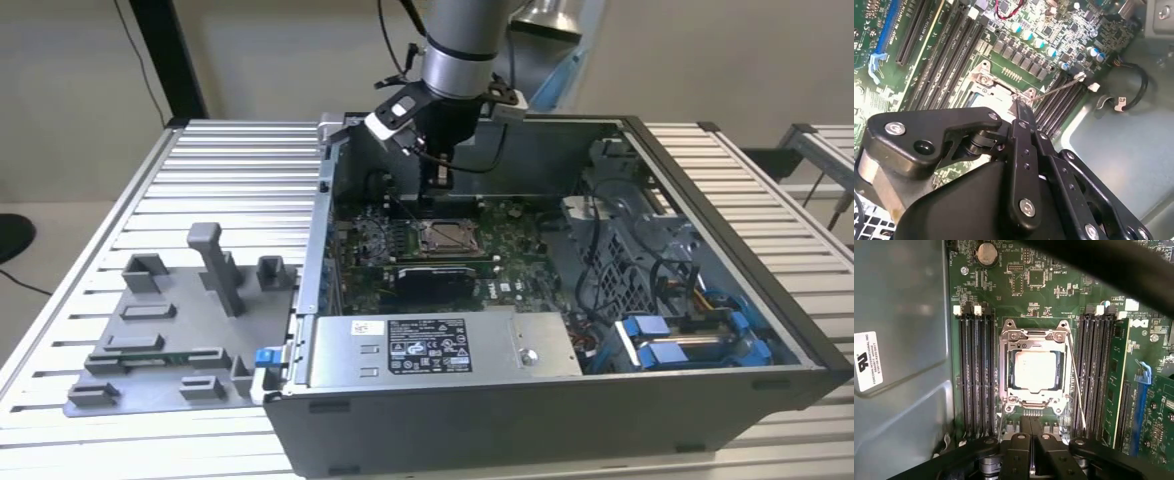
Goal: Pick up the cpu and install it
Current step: 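Install the first cpu locking lever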
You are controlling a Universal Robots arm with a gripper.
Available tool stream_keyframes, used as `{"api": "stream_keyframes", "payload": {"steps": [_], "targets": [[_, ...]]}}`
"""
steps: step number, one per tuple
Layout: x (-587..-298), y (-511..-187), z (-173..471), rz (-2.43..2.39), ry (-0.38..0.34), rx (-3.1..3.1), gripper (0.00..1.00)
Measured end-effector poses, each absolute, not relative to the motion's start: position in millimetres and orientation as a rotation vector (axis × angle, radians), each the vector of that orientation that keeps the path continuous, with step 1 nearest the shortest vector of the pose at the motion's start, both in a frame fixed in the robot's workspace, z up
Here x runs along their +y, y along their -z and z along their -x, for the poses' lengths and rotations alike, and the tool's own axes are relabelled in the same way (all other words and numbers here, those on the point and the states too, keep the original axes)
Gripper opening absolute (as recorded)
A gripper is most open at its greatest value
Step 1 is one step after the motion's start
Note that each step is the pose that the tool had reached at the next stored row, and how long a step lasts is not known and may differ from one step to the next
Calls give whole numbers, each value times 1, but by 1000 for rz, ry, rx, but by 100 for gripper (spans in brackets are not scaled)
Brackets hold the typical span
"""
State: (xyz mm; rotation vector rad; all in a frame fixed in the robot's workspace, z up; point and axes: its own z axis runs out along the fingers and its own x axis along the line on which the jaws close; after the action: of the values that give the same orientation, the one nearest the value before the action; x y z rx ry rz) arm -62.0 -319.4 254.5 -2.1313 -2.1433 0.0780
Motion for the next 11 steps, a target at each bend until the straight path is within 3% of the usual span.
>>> {"api": "stream_keyframes", "payload": {"steps": [11], "targets": [[-334,-254,62,2119,-54,-2134,0]]}}
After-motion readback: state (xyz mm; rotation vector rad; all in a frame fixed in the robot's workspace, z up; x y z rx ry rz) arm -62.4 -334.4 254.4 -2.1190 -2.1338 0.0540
